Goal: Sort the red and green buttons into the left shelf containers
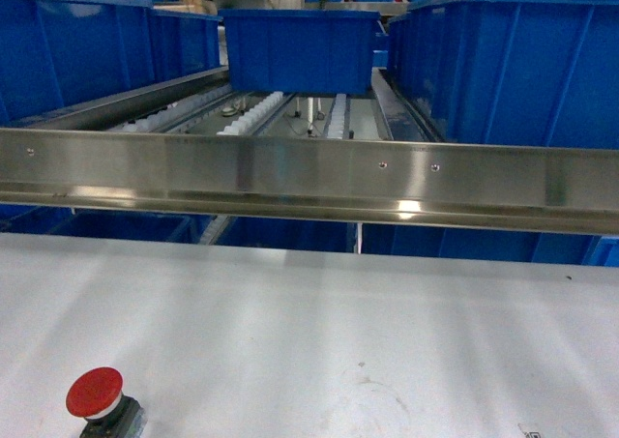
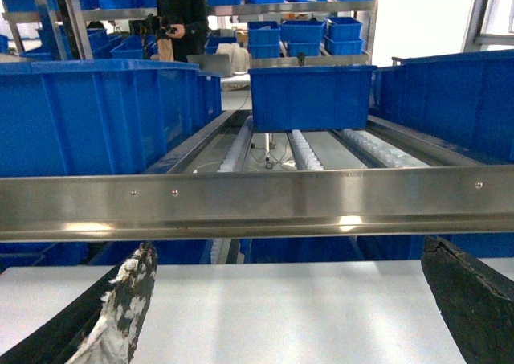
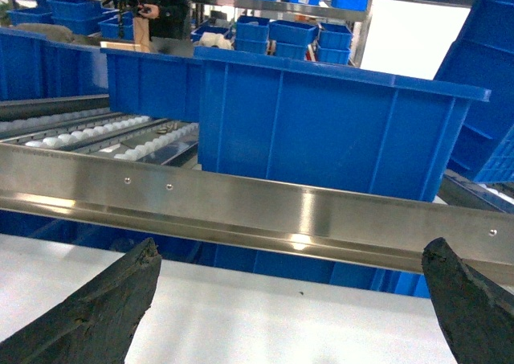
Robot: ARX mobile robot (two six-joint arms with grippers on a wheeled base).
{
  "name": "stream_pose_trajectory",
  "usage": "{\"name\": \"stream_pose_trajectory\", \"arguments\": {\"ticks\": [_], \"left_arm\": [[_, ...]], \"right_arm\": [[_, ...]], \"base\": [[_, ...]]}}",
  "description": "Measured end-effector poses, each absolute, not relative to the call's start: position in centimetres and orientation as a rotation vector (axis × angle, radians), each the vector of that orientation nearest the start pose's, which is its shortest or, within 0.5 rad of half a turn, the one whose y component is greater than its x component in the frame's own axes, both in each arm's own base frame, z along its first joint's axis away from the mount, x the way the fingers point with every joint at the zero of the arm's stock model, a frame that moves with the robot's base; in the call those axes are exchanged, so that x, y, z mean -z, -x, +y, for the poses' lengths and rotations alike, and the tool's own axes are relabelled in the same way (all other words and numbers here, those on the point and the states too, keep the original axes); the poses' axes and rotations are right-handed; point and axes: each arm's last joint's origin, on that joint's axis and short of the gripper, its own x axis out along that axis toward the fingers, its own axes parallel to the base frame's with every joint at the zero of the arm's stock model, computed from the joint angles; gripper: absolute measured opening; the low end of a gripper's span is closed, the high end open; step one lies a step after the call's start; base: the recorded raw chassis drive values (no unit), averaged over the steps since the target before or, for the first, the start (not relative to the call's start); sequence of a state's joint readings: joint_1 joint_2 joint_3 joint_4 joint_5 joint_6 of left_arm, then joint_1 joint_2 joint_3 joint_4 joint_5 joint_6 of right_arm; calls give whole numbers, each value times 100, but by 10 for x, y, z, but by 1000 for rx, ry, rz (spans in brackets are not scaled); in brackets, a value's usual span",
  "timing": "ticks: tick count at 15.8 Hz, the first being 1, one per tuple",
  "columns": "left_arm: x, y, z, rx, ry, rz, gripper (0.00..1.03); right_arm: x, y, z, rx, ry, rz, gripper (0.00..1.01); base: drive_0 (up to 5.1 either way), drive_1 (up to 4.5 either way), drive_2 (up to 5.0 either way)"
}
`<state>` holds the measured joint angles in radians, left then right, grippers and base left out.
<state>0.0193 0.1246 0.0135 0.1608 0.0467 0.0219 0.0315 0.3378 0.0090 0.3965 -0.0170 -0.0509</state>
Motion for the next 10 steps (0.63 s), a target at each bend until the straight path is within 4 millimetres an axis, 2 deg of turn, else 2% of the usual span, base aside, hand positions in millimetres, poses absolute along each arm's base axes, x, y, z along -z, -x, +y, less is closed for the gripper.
{"name": "stream_pose_trajectory", "arguments": {"ticks": [2,4,6,8,10], "left_arm": [[-173,-123,1,33,-37,-34,98],[-163,-148,-8,89,-42,26,98],[-158,-186,-19,153,-31,97,98],[-139,-218,-36,198,-37,246,98],[-118,-229,-48,232,-55,398,98]], "right_arm": [[-171,-139,0,-29,75,-57,98],[-159,-163,-10,-12,110,4,98],[-155,-200,-22,-17,167,62,98],[-130,-225,-36,-28,180,247,98],[-106,-240,-46,-23,183,408,98]], "base": [[0,0,0],[0,0,0],[0,0,0],[0,0,0],[0,0,0]]}}
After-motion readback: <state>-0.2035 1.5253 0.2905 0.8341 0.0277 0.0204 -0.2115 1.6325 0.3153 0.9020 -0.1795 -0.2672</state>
